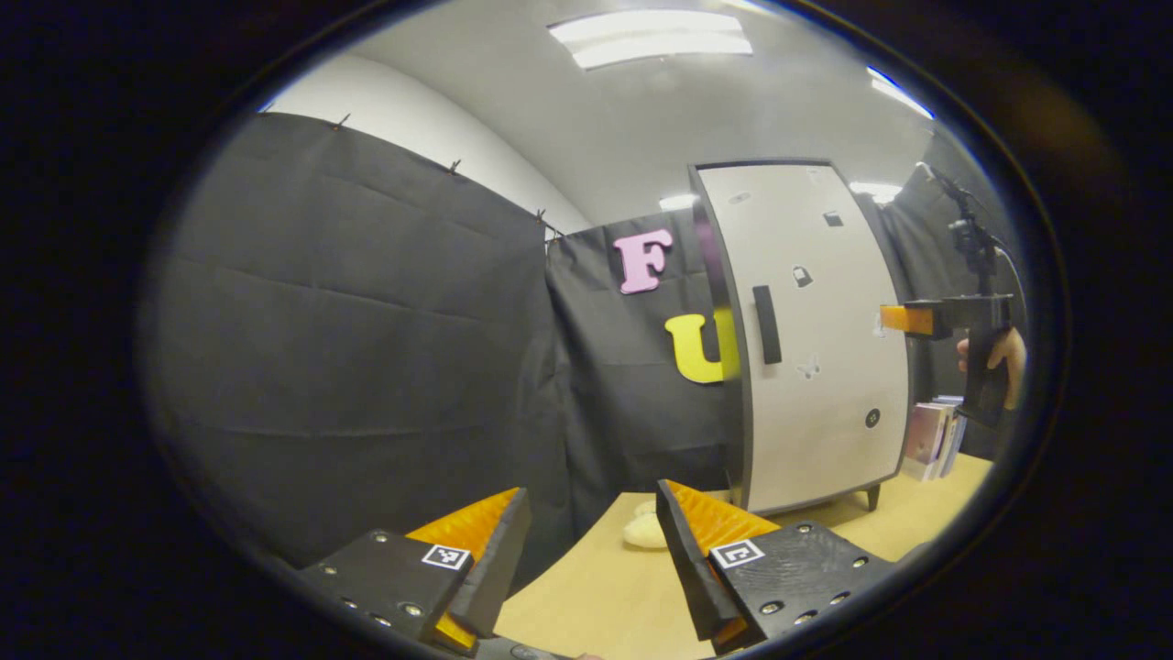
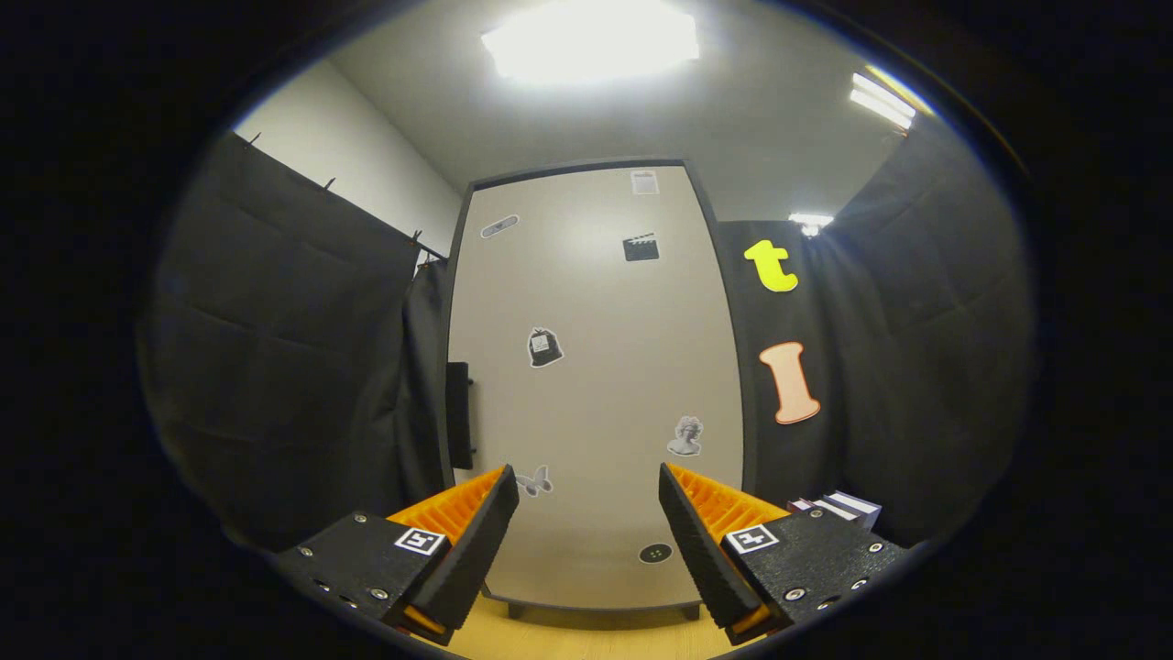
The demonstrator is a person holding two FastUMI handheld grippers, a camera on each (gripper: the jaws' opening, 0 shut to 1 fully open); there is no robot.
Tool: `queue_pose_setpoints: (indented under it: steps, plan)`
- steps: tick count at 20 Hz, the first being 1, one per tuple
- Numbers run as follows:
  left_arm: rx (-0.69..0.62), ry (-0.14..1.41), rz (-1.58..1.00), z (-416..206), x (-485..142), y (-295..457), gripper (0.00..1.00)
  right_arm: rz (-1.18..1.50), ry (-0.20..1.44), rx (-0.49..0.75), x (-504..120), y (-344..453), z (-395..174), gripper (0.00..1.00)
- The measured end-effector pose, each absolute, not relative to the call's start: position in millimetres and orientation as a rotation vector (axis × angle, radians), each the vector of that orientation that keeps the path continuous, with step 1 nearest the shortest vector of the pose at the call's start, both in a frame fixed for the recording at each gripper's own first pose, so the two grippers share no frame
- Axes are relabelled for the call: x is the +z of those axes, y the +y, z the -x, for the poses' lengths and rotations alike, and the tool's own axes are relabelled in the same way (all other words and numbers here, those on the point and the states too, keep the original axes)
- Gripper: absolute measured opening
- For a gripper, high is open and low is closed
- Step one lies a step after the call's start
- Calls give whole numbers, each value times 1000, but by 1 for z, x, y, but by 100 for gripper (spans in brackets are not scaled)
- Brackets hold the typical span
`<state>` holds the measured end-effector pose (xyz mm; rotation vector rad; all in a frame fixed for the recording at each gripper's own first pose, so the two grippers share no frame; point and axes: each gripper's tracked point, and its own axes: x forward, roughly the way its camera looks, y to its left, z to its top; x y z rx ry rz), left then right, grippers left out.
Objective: Open the cabinet door with the right hand, grasp the bottle in the cabinet with the left hand and place it on the coaster, then close the cabinet door with the right hand.
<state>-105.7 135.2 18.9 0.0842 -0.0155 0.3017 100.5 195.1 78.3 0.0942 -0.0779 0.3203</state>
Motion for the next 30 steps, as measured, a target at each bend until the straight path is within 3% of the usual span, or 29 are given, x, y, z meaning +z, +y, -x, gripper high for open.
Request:
queue_pose_setpoints:
  steps: [9, 22, 27, 30]
  plan:
    - [382, -2, -82, 132, 11, 180, 82, -79, -89, 375, 93, 271, -133, 95]
    - [449, 26, -44, 148, -11, 233, 79, -49, -58, 379, 102, 363, -192, 91]
    - [472, 30, -41, 152, -13, 248, 79, -2, 4, 355, 89, 378, -216, 79]
    - [476, 32, -38, 151, -16, 249, 80, 0, 73, 341, 75, 383, -225, 60]
